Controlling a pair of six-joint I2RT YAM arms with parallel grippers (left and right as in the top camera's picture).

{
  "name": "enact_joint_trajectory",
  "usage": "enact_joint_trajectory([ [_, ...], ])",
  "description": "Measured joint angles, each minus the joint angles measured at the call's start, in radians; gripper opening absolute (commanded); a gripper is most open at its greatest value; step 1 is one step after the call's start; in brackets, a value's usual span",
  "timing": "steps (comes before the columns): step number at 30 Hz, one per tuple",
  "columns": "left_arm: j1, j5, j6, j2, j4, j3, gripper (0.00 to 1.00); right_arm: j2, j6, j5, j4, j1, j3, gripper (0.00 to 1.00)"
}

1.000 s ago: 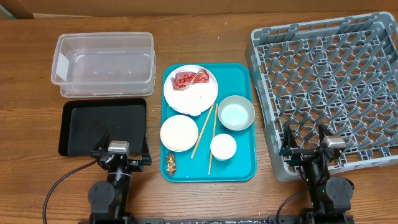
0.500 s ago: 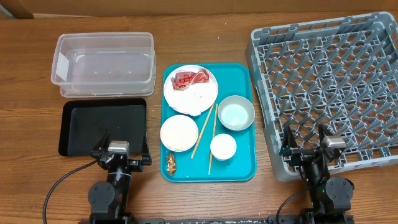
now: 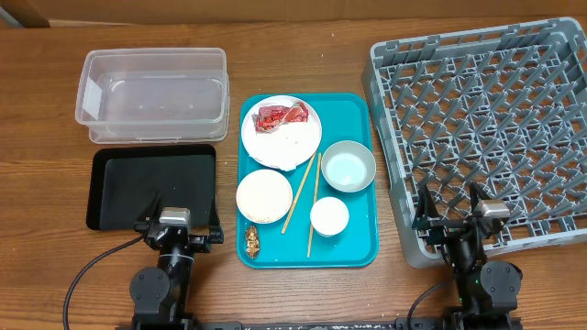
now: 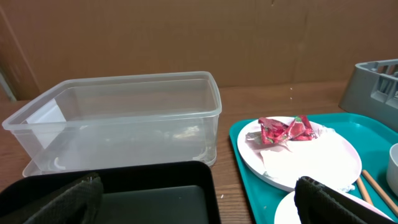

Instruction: Sort waste into correct bins and load items into the dishwasher

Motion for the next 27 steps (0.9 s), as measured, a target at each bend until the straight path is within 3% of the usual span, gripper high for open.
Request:
enact_joint_trajectory([
  [8, 0.0, 0.021, -0.142, 0.0, -0.001, 0.002, 1.0, 0.0, 0.132, -0.005, -0.012, 0.0, 0.0, 1.0],
  [15, 0.0, 0.025, -0.184, 0.054, -0.085, 0.096, 1.0, 0.062, 0.172, -0.026, -0.198, 0.0, 0.104, 1.0],
  [24, 0.0, 0.061, -0.188, 0.409, -0.201, 0.408, 1.0, 0.369, 0.18, -0.065, -0.475, 0.0, 0.454, 1.0],
  [27, 0.0, 0.111, -0.188, 0.589, -0.319, 0.572, 1.0, 0.508, 0.182, -0.079, -0.619, 0.0, 0.59, 1.0],
])
